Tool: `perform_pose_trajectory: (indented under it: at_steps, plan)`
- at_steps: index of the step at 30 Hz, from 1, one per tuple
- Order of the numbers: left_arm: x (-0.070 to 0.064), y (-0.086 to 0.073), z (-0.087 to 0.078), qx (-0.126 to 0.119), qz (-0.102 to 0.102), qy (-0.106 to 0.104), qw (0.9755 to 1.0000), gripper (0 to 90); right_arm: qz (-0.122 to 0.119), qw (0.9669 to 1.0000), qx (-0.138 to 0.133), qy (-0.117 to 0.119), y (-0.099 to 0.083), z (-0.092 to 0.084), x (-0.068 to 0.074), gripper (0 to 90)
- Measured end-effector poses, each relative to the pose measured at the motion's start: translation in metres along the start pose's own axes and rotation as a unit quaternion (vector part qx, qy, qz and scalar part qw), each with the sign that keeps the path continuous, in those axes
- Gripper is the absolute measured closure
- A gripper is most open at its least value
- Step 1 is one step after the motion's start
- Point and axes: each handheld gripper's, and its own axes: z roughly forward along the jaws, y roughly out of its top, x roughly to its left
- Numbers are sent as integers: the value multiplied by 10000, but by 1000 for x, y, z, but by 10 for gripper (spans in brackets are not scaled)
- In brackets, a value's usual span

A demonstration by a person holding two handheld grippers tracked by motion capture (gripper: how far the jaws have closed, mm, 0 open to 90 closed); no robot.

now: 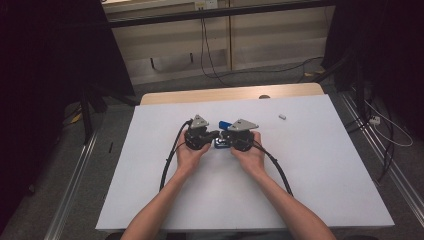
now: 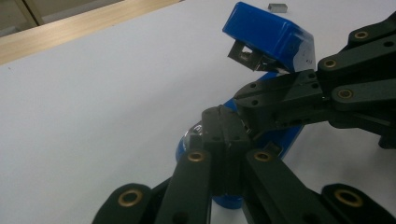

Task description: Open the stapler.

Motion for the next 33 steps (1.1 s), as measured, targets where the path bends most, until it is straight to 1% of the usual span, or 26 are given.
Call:
perform_pose_trajectory:
  at_steps: [3,5,7,10,13,18,20,22,26,28,33]
  plan:
    - [1,-1,1,-11,-30,-23,10000,900,6,10000,10,-1,0,0,0,900]
    - [2,-3,1,-53,-106,-49,9999,900,-6,10000,3,-22,0,0,1,900]
    - [1,-3,1,-76,-57,-22,10000,900,-13,10000,-37,-69,1,-1,1,900]
    - [1,-4,1,-95,-92,-39,9999,900,76,9999,-48,-115,3,-3,0,900]
    - [1,-5,1,-148,-96,-31,9998,900,59,9999,-50,-129,3,-3,0,900]
    - [2,-6,2,-179,-120,-82,9997,900,123,9998,-102,-151,3,-2,0,900]
    - [1,-6,2,-168,-62,-61,9998,900,148,9996,-154,-183,5,-1,2,900]
    - [1,-6,3,-204,-98,-70,9997,900,157,9995,-176,-206,7,-2,2,900]
    - [1,-6,3,-207,-95,-58,9997,900,125,9993,-188,-284,9,-5,0,900]
    - [1,-7,2,-221,-57,-33,9997,900,121,9994,-168,-292,9,-6,0,900]
    - [0,-7,3,-238,-64,-31,9997,900,129,9993,-177,-312,9,-6,0,900]
